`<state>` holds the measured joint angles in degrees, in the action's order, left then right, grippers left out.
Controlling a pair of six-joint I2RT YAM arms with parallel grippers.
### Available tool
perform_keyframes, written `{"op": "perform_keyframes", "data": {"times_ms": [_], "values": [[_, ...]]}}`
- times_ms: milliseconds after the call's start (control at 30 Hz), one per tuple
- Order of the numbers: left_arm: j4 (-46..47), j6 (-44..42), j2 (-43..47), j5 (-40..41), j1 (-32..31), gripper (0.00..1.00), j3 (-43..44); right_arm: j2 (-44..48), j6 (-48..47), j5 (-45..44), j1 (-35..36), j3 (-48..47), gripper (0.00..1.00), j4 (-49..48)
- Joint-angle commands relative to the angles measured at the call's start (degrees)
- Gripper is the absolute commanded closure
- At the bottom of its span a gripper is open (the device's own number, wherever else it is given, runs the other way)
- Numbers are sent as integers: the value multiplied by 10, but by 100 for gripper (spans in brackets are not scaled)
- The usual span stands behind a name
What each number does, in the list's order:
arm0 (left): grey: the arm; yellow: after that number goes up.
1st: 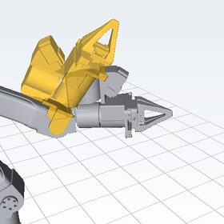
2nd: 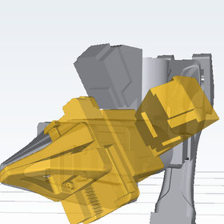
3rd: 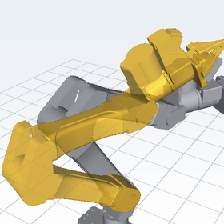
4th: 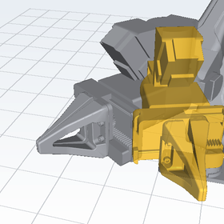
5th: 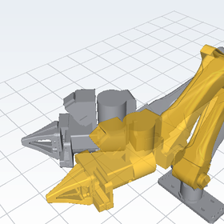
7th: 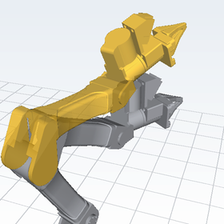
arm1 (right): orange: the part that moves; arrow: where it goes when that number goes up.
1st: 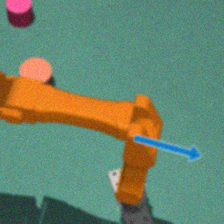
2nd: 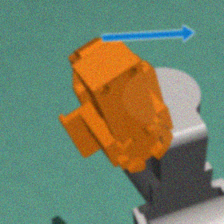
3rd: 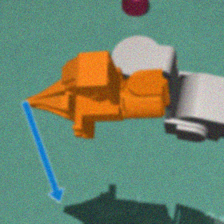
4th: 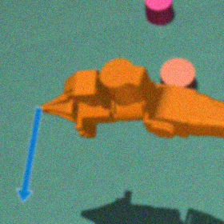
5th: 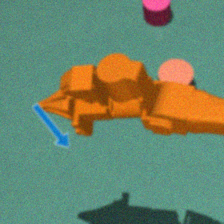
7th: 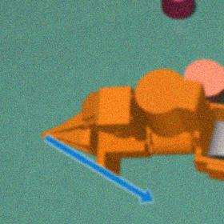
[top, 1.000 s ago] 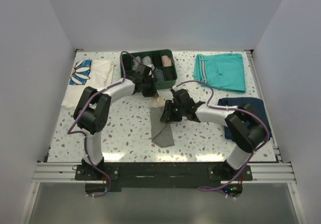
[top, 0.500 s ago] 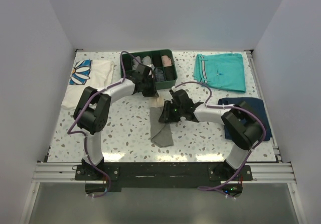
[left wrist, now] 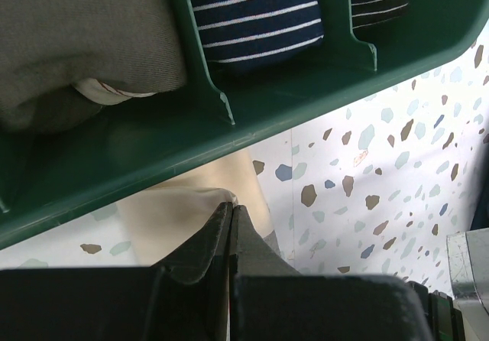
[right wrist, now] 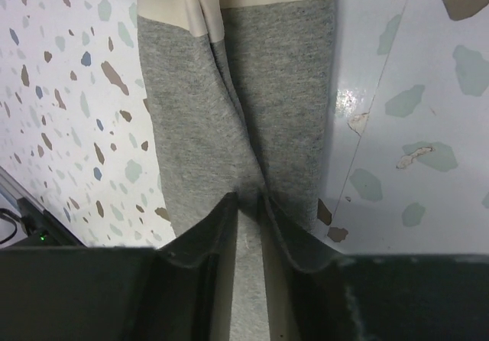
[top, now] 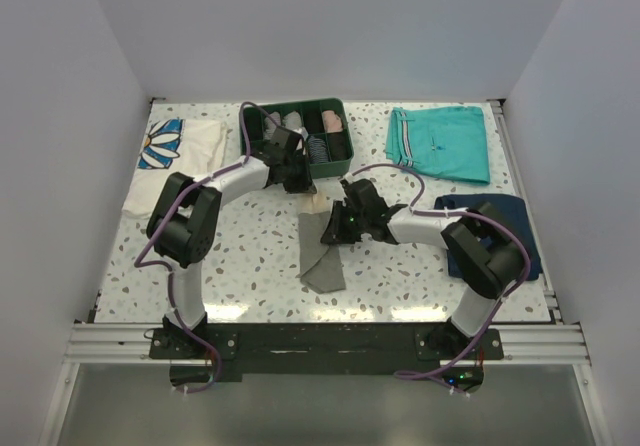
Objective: Roll the underwear
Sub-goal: Fold the underwear at the center of the board.
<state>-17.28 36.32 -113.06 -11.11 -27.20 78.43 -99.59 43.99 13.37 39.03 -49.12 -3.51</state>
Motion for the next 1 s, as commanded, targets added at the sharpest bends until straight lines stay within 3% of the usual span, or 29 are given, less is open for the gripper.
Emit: {"op": "perform_keyframes", "data": {"times_ms": [0,133,467,567,667,767,967], "values": [[12,-10,12,0,-1,100,15,7,8,17,-2,8,85,-16],[13,-11,12,0,-1,100,15,9,7,20,-1,6,100,-15],[14,-10,11,-2,-1,100,15,27,-3,28,-2,2,100,-19],[14,-10,10,-2,-1,100,15,29,-7,12,-2,-5,74,7],[14,-9,12,-2,-1,100,14,33,-12,-15,-2,-6,58,32],[15,-9,11,-2,-1,100,13,34,-14,-15,-2,-4,53,33],[15,-10,11,-4,-1,100,15,30,-2,10,-2,3,57,17]]}}
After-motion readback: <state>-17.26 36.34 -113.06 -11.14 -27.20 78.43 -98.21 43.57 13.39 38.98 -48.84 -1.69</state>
